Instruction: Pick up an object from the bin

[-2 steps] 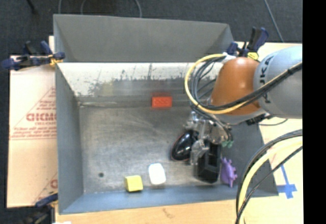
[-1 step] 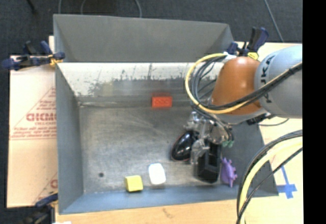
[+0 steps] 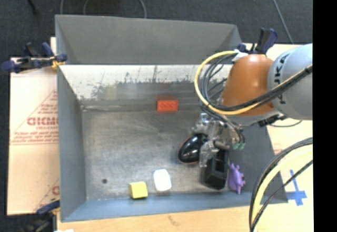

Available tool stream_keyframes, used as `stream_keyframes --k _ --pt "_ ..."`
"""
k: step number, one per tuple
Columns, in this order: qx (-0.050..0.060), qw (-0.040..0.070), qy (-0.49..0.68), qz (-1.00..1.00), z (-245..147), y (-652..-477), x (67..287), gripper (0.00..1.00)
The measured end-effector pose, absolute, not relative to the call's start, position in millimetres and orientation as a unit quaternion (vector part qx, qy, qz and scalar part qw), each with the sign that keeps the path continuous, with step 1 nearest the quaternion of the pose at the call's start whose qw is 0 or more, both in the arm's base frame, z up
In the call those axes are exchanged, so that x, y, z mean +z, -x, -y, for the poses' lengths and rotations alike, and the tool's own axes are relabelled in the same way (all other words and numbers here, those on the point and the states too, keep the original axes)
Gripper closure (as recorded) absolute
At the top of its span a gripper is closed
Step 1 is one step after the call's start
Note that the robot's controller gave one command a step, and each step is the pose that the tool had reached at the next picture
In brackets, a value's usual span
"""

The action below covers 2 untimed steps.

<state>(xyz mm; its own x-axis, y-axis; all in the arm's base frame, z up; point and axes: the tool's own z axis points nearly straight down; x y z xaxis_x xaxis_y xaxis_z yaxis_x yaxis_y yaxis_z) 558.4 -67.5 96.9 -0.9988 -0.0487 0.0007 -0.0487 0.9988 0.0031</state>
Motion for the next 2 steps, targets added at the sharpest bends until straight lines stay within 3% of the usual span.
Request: stream_keyframes --k 2 --pt "0.000 -0.003 -0.024 1.000 69 -560.4 123 1.00"
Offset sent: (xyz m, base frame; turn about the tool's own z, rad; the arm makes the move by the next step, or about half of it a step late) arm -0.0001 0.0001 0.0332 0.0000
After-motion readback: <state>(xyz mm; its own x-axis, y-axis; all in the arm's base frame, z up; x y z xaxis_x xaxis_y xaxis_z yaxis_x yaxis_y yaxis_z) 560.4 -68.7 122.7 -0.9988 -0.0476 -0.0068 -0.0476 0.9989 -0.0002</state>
